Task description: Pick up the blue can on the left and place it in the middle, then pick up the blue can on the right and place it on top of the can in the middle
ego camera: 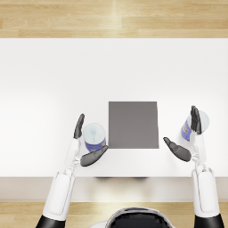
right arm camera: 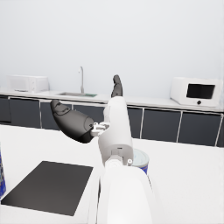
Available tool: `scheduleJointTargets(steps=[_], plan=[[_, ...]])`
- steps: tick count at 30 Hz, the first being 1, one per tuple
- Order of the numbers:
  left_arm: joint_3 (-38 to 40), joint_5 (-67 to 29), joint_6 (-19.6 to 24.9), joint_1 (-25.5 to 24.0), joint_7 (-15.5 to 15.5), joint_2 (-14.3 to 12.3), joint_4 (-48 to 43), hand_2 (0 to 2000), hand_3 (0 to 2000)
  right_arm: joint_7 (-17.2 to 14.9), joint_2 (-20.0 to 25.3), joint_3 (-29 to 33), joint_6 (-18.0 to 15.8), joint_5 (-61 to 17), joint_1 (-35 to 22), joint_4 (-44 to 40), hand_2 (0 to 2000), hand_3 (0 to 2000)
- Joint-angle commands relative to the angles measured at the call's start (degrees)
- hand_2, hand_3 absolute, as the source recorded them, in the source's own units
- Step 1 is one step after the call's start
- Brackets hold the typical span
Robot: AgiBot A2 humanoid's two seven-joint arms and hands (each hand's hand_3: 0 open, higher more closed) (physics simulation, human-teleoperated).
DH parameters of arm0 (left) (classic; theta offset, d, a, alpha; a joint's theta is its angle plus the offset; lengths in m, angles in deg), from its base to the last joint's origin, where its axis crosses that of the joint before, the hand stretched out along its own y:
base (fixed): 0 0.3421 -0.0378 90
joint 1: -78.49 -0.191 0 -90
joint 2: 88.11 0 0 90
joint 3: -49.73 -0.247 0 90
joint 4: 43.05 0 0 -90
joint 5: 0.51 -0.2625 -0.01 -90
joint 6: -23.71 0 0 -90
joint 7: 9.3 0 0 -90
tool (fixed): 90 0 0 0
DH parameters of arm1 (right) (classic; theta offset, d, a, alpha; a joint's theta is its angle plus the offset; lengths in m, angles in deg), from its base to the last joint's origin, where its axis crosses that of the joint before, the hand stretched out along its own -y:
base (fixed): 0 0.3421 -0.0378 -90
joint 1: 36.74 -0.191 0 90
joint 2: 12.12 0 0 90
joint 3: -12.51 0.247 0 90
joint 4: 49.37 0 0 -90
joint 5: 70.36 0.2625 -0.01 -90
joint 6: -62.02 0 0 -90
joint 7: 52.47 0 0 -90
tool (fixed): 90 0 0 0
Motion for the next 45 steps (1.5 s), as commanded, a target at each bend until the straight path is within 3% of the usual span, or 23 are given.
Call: scheduleJointTargets(steps=[1, 9, 20, 38, 45], plan=[[0.8, -2.6, 0.0, -0.1, 0.0, -0.1, 0.7, 0, 0, 0.0, 0.2, 5.1, 0.0, -2.6, -1.1, 0.1, 0, 0], [0.6, -11.0, 0.1, -2.2, -0.1, -0.3, 6.3, 0, 0, 0.1, 0.9, 9.9, 0.1, -8.6, -0.3, -3.7, 0, 0], [0.5, -11.6, 0.1, -2.2, -0.1, -1.8, 13.0, 0, 0, 0.1, 1.9, 8.7, 0.1, -9.0, -0.2, -17.2, 0, 0], [-1.2, -11.6, 0.2, 1.9, -0.2, -5.9, 26.1, 0, 0, 0.1, 4.0, 7.4, 0.1, -9.0, -5.5, -36.8, 0, 0], [-2.0, -11.7, -1.0, 2.7, -3.3, -6.9, 27.6, 0, 0, 0.2, 4.8, 6.6, 0.2, -9.0, -7.6, -42.0, 0, 0]])
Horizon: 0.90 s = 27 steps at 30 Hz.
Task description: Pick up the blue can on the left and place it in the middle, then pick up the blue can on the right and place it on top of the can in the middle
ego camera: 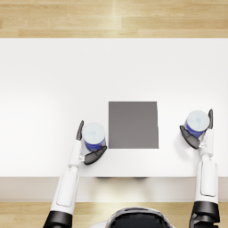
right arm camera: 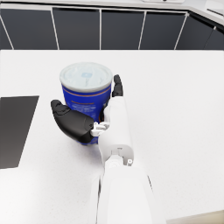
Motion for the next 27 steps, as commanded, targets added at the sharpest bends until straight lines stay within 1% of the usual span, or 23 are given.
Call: scheduleJointTargets(steps=[1, 8, 9, 10, 11, 12, 13, 15, 18, 22, 24, 27], plan=[[0.0, 0.0, -0.1, 1.5, 0.0, -0.7, 1.5, 0, 0, 0.0, 0.2, -0.1, 0.0, 0.0, -1.8, -2.3, 0, 0], [-0.2, 0.0, 0.0, 2.1, -1.8, -1.5, 3.5, 0, 0, 0.1, 0.6, 0.2, -0.8, 0.0, -2.6, -3.2, 0, 0], [0.1, 0.0, -0.1, 2.1, -2.2, -1.5, 3.5, 1361, 327, 0.1, 0.7, 0.5, -1.0, 0.0, -2.6, -3.3, 1361, 327], [0.3, 0.0, 0.4, 2.0, -2.6, -1.6, 3.0, 2000, 653, 0.1, 0.7, 0.7, -3.5, 0.0, -2.1, -2.2, 2000, 653], [0.2, 0.0, 0.7, 1.5, -2.6, -1.4, 1.7, 2000, 980, -0.1, 0.8, 0.5, -6.5, 0.0, -1.7, -1.2, 2000, 980], [1.2, 0.0, 1.2, 0.8, -2.3, -1.2, -8.4, 2000, 1307, -0.2, 0.9, 0.3, -8.7, 0.0, -0.2, 8.7, 2000, 1307], [1.1, 0.0, 1.8, 1.2, -0.7, -1.5, -9.5, 2000, 1520, -0.1, 1.0, 0.5, -9.3, 0.0, -0.1, 10.8, 2000, 1520], [1.2, 0.0, 2.2, 2.1, 1.0, -2.1, -9.8, 2000, 1520, 0.4, 1.1, 0.7, -9.5, 0.0, -0.5, 11.2, 2000, 1520], [1.1, 0.0, 2.6, 2.4, 2.2, -2.6, -11.6, 2000, 1520, 0.8, 1.4, 1.2, -9.3, 0.0, 0.0, 13.0, 2000, 1520], [-0.6, 0.0, 2.8, 5.8, 2.8, -4.4, -11.3, 2000, 1520, 1.0, 1.7, 1.0, -9.0, 0.0, 0.4, 17.8, 2000, 1520], [-2.0, 0.0, 2.8, 8.2, 2.9, -5.7, -9.4, 2000, 1520, 0.9, 1.9, 0.6, -8.5, 0.0, 0.5, 20.5, 2000, 1520], [-3.5, 0.0, 2.7, 10.7, 2.9, -7.3, -6.8, 2000, 1520, 1.0, 2.1, -0.4, -8.9, 0.0, 0.8, 24.7, 2000, 1520]])
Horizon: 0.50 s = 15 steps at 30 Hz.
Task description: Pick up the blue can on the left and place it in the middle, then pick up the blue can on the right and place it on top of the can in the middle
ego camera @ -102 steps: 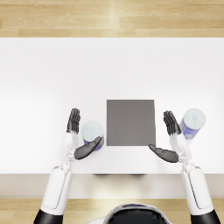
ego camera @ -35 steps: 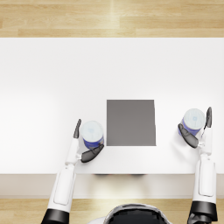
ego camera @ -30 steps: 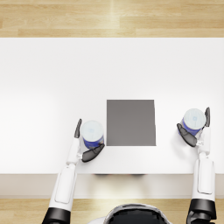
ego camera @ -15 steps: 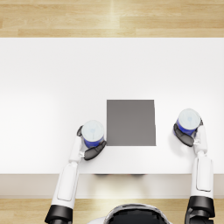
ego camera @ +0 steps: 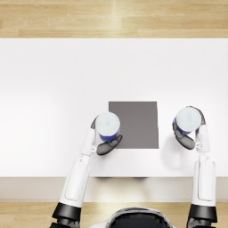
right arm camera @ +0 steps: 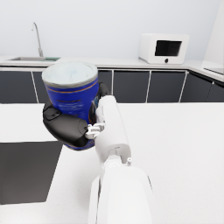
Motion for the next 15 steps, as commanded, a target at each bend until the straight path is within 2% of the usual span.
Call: scheduleJointTargets(steps=[1, 8, 11, 15], plan=[[-2.0, 0.0, 0.0, 4.9, 0.0, -2.3, 2.8, 2000, 1520, 0.0, 0.1, -1.0, -0.2, 0.0, -0.4, 6.4, 2000, 1520], [-4.5, 0.0, 0.2, 9.9, 0.0, -5.3, 11.1, 2000, 1520, 0.0, 0.6, -1.5, -0.6, 0.0, -0.2, 9.3, 2000, 1520], [-6.1, 6.9, 0.1, 10.9, 0.0, -6.0, 15.4, 2000, 1520, 0.0, 0.8, -1.6, -0.8, 0.0, -0.4, 9.1, 2000, 1520], [-9.1, 10.3, 0.3, 12.5, 0.0, -7.3, 22.2, 2000, 1520, 0.0, 1.1, -1.9, -1.3, 0.0, -0.6, 8.9, 2000, 1520]])
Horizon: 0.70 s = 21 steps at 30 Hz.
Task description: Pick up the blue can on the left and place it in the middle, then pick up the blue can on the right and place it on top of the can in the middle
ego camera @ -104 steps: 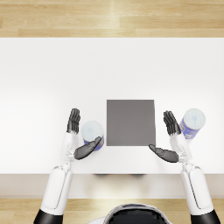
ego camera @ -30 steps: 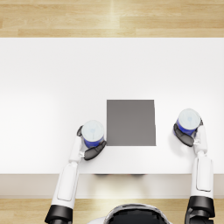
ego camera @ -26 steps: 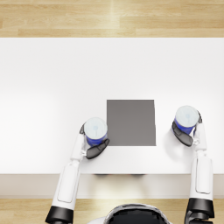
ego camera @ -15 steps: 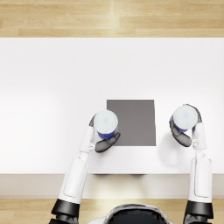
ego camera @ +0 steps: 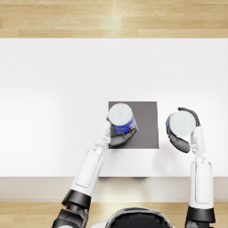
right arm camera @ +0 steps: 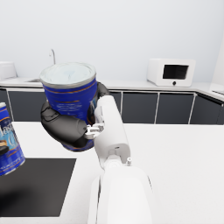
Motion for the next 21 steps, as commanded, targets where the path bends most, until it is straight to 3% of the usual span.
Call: scheduleJointTargets(steps=[1, 2, 3, 5, 7, 8, 9, 12, 13, 14, 16, 17, 21], plan=[[-3.3, 0.3, 0.0, 2.9, -0.3, -1.6, 6.2, 2000, 1520, 0.0, 0.1, 0.1, -0.1, 0.0, -1.3, 0.6, 2000, 1520], [-17.0, 0.6, 0.1, 7.6, -1.5, 4.2, 7.7, 2000, 1520, 0.0, 0.2, 0.0, 0.1, 0.0, -1.4, 0.8, 2000, 1520], [-8.0, 0.8, 0.0, 4.7, -3.5, -0.8, 8.7, 2000, 1520, 0.0, 0.3, 0.0, 0.4, 0.0, -1.7, 0.6, 2000, 1520], [-9.0, 1.0, -0.1, 5.1, -7.9, -1.3, 10.2, 2000, 1520, 0.0, 0.4, 0.2, 0.2, 0.0, -1.9, 0.8, 2000, 1520], [-9.8, 1.1, -0.3, 5.3, -10.2, -1.8, 10.9, 2000, 1520, 0.0, 0.5, -0.2, 0.2, 0.0, -2.1, 0.6, 2000, 1520], [-18.8, 1.1, -0.3, 8.3, -10.9, 1.9, 11.5, 2000, 1520, 0.0, 0.6, -0.1, 0.2, 0.0, -2.1, 0.6, 2000, 1520], [-12.2, 1.2, -0.3, 6.1, -11.5, -1.2, 11.9, 2000, 1520, 0.0, 0.7, -0.3, 0.1, 0.0, -2.4, 0.5, 2000, 1520], [-12.5, 1.1, -0.2, 6.3, -13.2, -1.9, 14.2, 2000, 1520, -0.2, 0.9, -0.7, 0.4, 0.0, -3.3, 1.0, 2000, 1520], [-20.3, 1.2, -0.2, 8.6, -14.2, 1.0, 14.8, 639, 1193, -0.2, 1.0, -1.2, 0.4, 0.0, -3.6, 1.3, 2000, 1520], [-14.8, 1.2, 1.0, 6.6, -15.0, -1.2, 14.9, 0, 867, -0.2, 1.1, -1.5, 0.4, 0.0, -4.2, 1.5, 2000, 1520], [-13.9, 1.2, 2.1, 6.2, -16.2, -1.3, 15.3, 0, 213, -0.2, 1.4, -2.6, 0.6, 0.0, -5.0, 1.8, 2000, 1520], [-13.5, 1.2, 2.6, 5.8, -16.5, -1.2, 15.1, 0, 0, -0.2, 1.5, -3.2, 0.7, 0.0, -5.5, 1.8, 2000, 1520], [-11.1, 1.2, 1.6, 4.4, -17.3, -1.0, 11.9, 0, 0, -0.1, 2.4, -6.9, 0.8, 0.0, -7.8, 3.1, 2000, 1520]])
